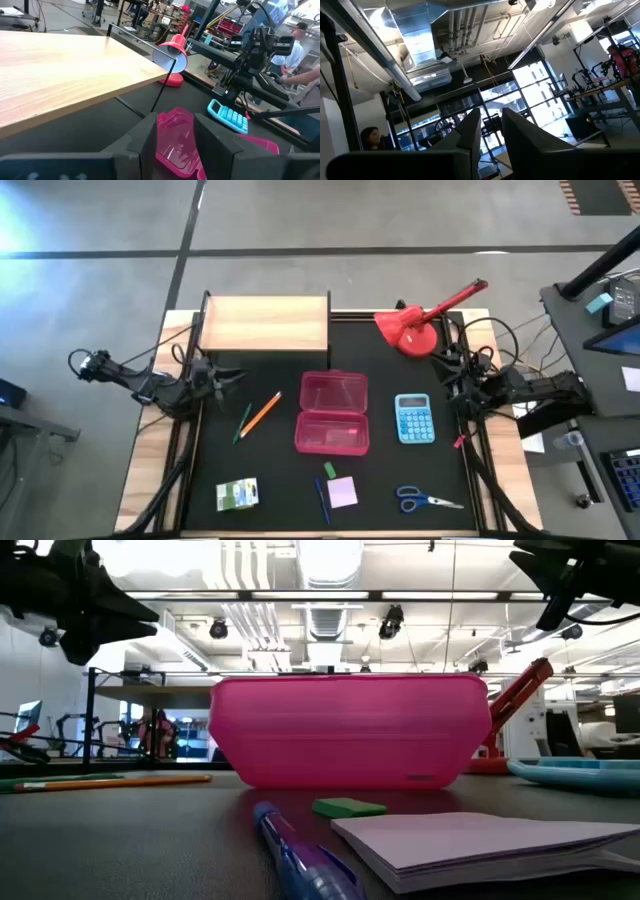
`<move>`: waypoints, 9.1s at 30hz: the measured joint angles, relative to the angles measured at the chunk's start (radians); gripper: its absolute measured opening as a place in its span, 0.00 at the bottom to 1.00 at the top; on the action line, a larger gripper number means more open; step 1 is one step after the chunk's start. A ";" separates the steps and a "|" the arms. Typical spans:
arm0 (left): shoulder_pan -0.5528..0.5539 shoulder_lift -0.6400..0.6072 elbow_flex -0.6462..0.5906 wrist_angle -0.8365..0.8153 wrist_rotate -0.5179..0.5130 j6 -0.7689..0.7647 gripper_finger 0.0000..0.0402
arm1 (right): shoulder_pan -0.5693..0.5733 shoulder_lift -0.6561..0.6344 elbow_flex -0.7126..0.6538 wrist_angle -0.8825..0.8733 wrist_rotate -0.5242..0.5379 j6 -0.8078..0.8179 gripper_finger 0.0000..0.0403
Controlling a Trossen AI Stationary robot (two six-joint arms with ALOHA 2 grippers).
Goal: Pack school essentials
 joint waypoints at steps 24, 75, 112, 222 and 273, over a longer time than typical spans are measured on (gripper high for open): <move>0.000 0.000 0.000 0.000 0.000 0.000 0.28 | 0.000 0.000 0.000 0.000 0.000 0.000 0.17; 0.000 0.000 0.000 0.000 0.000 0.000 0.28 | 0.000 0.000 0.000 0.000 0.000 0.000 0.17; 0.000 0.002 0.009 0.069 0.000 0.208 0.28 | 0.000 0.000 0.000 0.000 0.000 0.000 0.17; 0.257 1.070 0.411 -0.626 0.739 -0.478 0.61 | 0.000 0.000 0.000 -0.001 0.000 0.000 0.17; 0.271 1.160 0.749 -0.534 0.592 -0.316 0.06 | 0.000 0.000 0.000 -0.001 0.000 0.000 0.17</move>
